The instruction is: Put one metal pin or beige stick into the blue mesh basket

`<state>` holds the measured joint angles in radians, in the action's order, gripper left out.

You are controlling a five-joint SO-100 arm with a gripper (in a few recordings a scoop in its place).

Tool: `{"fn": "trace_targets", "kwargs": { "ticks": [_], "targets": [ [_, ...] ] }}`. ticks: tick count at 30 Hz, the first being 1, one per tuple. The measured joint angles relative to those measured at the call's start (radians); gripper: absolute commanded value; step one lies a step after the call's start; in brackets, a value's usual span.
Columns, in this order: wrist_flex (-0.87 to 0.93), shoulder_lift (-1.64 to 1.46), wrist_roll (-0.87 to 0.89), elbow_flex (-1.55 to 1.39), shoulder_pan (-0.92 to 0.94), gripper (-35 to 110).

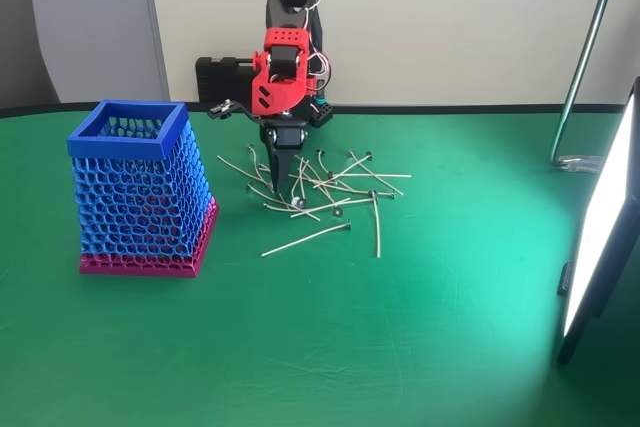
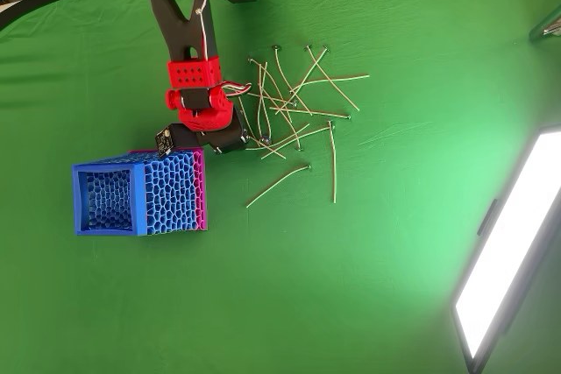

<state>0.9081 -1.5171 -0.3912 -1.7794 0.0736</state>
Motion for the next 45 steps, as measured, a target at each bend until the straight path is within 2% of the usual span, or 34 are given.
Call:
{"fn": "trace_targets", "kwargs": {
  "ticks": [8, 15, 19, 23, 26, 37, 45],
  "targets": [
    [0.014, -0.023, -0.189, -0.018, 0.006, 1],
    [0.078, -0.029, -0.525, -0.021, 0.054, 1],
    [0.084, -0.025, -0.637, -0.017, 0.081, 1],
    [0.069, -0.011, -0.698, -0.009, 0.107, 2],
    [0.041, -0.011, -0.738, -0.008, 0.109, 8],
    [0.051, 0.000, -0.864, 0.020, 0.115, 17],
    [0.028, 0.051, -0.899, 0.043, 0.115, 15]
  ]
}}
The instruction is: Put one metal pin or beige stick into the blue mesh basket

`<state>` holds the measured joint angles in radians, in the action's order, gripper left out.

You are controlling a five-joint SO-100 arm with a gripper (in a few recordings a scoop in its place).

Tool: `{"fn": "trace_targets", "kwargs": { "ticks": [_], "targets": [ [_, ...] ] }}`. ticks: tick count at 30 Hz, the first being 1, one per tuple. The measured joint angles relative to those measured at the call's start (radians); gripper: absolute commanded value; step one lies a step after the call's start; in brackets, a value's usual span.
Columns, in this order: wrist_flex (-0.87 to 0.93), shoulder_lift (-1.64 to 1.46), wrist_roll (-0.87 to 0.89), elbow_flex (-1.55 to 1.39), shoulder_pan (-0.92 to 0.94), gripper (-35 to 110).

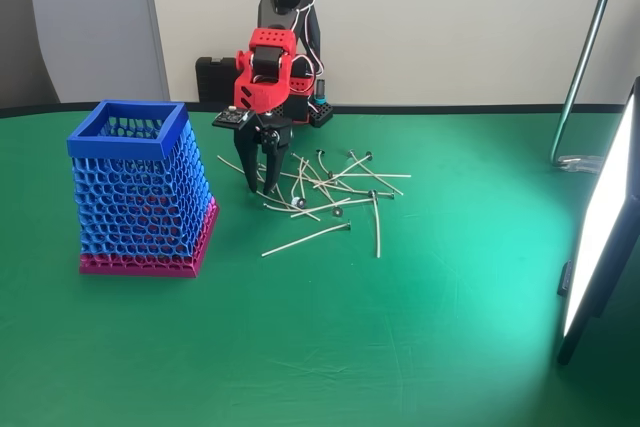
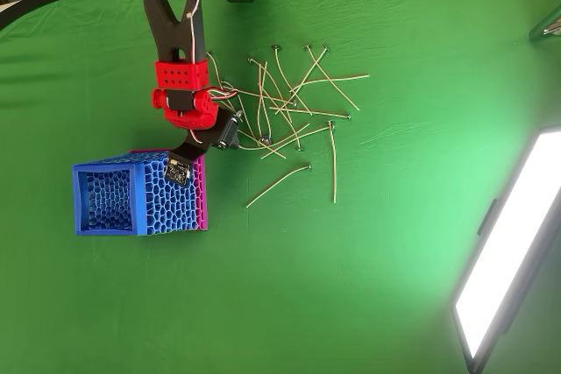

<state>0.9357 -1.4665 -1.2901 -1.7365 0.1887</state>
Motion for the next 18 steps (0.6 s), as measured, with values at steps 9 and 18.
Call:
{"fn": "trace_targets", "kwargs": {
  "ticks": [9, 18],
  "targets": [
    [-0.009, 0.020, -0.018, 0.009, -0.025, 17],
    [-0.028, 0.031, -0.015, 0.009, -0.028, 16]
  ]
}}
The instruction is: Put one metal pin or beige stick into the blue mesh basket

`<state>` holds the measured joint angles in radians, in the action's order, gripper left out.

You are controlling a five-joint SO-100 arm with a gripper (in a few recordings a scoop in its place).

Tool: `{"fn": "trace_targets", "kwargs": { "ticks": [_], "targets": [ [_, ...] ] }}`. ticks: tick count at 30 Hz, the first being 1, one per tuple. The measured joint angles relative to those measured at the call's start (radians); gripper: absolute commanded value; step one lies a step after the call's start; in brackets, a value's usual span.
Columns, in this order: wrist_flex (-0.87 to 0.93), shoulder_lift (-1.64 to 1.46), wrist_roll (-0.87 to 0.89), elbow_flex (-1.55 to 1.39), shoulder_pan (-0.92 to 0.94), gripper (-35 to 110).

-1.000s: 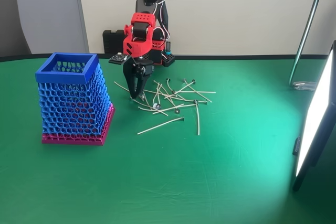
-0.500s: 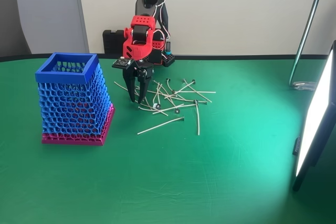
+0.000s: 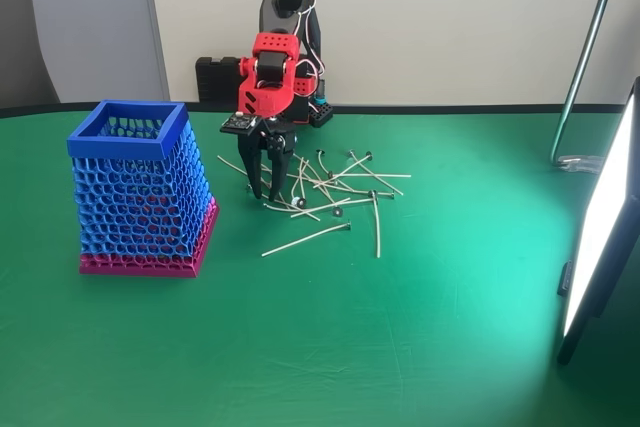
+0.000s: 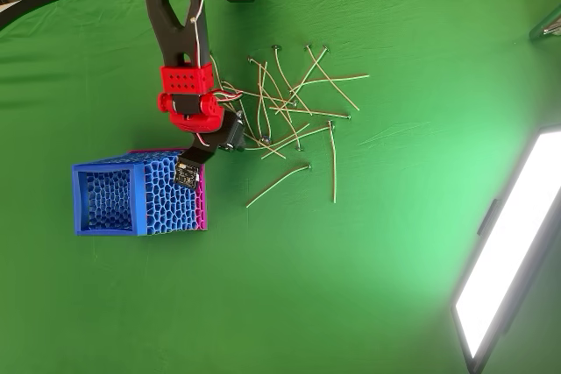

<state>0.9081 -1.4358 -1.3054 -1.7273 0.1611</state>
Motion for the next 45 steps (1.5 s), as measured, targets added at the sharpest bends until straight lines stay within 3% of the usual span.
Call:
{"fn": "trace_targets", "kwargs": {
  "ticks": [30, 45],
  "targets": [
    [-0.037, 0.012, 0.061, -0.034, -0.018, 13],
    [-0.063, 0.012, 0.074, -0.049, -0.018, 1]
  ]
}}
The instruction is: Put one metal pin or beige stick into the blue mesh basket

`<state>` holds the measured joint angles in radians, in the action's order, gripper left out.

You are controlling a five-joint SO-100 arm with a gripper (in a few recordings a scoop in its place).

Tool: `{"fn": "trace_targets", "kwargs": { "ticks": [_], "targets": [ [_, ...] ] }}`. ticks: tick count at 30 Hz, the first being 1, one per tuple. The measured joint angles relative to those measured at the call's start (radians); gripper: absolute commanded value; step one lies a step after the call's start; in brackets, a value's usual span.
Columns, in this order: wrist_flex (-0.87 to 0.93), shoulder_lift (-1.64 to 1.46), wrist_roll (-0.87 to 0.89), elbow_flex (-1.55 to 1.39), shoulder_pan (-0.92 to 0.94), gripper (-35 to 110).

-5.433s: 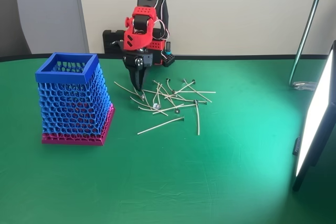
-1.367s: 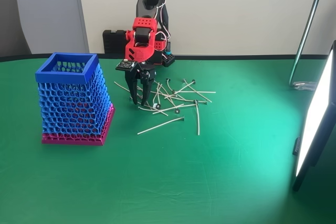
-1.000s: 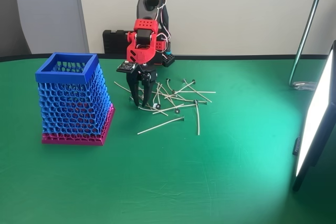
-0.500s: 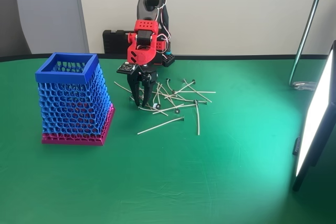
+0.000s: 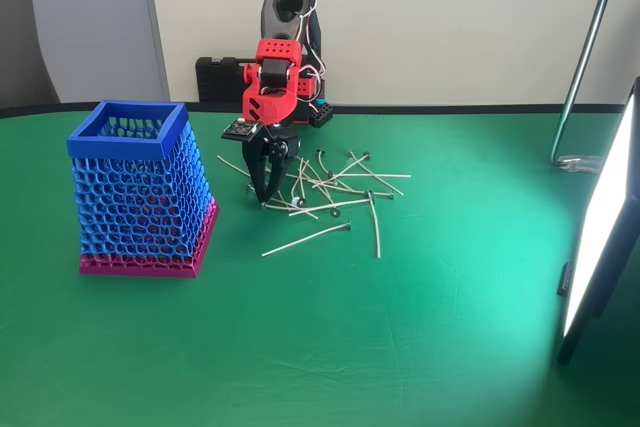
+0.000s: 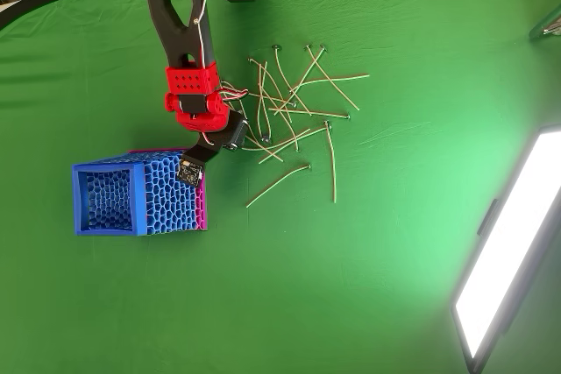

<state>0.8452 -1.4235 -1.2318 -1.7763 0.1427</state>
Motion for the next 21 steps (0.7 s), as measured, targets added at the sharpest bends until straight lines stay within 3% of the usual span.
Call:
{"fn": "trace_targets", "kwargs": {
  "ticks": [21],
  "targets": [
    [0.041, -0.078, 0.083, 0.032, 0.000, 1]
  ]
}}
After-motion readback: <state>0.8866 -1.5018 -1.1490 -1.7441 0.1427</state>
